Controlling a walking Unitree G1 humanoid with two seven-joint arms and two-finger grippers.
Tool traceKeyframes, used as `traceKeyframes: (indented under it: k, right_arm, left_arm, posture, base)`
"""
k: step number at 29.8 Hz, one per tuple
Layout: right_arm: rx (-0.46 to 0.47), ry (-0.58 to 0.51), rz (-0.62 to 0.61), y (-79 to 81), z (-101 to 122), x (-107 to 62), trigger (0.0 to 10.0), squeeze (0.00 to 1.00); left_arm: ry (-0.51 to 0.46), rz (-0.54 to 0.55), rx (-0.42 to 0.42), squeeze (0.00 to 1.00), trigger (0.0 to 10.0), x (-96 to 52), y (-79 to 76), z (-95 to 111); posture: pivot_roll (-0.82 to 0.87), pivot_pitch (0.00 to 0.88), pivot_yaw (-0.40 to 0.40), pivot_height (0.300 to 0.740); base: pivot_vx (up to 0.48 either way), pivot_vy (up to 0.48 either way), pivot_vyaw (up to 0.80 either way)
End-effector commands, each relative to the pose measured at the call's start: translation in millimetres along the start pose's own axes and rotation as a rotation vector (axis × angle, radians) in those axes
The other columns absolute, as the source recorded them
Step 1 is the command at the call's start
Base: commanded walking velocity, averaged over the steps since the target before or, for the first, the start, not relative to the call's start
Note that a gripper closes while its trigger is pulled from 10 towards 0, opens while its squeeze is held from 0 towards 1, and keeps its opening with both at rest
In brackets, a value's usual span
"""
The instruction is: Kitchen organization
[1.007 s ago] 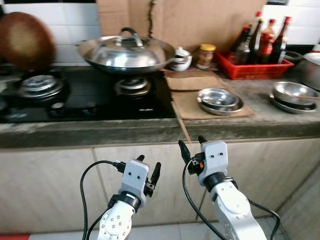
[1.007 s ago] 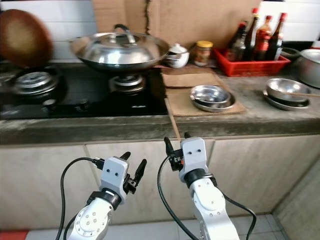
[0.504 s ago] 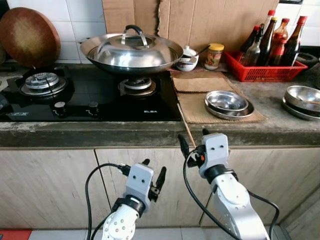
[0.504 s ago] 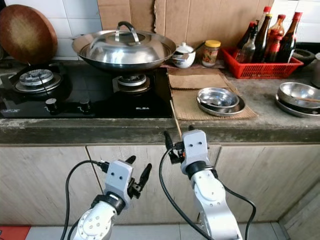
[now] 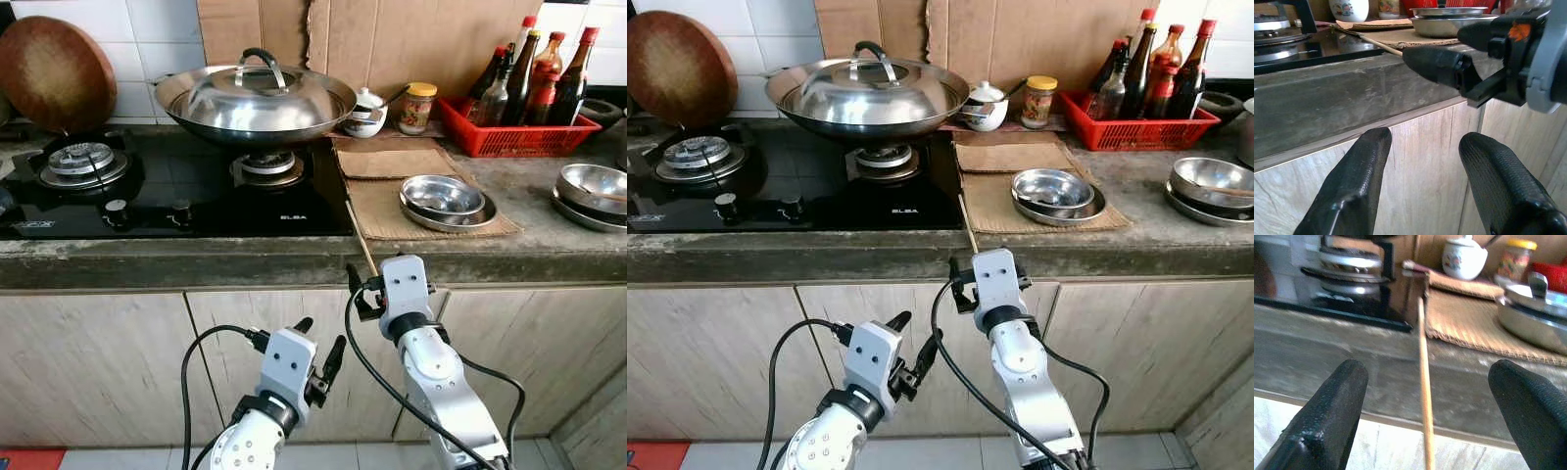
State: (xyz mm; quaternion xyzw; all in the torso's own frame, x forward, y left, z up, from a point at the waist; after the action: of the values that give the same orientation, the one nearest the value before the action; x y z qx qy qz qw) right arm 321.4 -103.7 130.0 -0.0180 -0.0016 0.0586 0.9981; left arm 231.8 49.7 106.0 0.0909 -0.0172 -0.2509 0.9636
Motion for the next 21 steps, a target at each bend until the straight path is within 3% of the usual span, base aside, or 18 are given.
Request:
traceKeyframes:
  k: [1,18,19,20,21]
  right_arm:
    - [-0.008,0.019,-0.029,-3.1,-2,4.4,10.0,0.0]
    - [0.031,0.057,-0.053,-2.6,-11,14.9,10.0,0.0]
    - [0.032,0.057,-0.05,-2.1,-11,15.2,8.9,0.0]
    - [0.032,0.057,-0.048,-2.0,-11,15.3,8.9,0.0]
    - [0.032,0.057,-0.047,-2.0,-11,15.4,4.6,0.0]
  left_arm:
    - [-0.041,-0.005,0.0,0.0,10.0,-1.1,0.1,8]
    - [-0.062,-0.017,-0.01,0.0,10.0,-2.4,-3.3,11]
    - [-0.062,-0.017,-0.009,0.0,10.0,-2.8,-3.5,11]
    - [-0.062,-0.017,-0.009,0.0,10.0,-2.8,-3.6,11]
    - [-0.062,-0.017,-0.009,0.0,10.0,-2.8,-3.7,11]
  posture:
    - [0.03,0.0,-0.056,0.74]
    - [0.03,0.0,-0.063,0.74]
    - [0.03,0.0,-0.06,0.74]
    - [0.03,0.0,-0.062,0.74]
    - [0.03,0.0,-0.062,0.74]
  base:
    - [0.0,0.0,0.0]
    - [0.0,0.0,0.0]
    - [0.0,0.0,0.0]
    - [0.0,0.0,0.0]
    - [0.0,0.0,0.0]
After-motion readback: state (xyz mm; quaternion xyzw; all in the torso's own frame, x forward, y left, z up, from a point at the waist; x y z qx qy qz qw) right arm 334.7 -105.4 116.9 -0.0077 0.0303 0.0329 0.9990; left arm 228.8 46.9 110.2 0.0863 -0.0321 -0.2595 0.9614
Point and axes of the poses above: a point about 5 cm out from each wrist's last joint towards the gripper, its own x axis pointing out of the wrist towards the gripper, its own z axis along the axis of the wrist's last joint, y = z × x, the point moved 2 cm from there along x, pointing out of the wrist towards the gripper, and after that the axes turned 6 degrees about x, right-handed, at the moved point
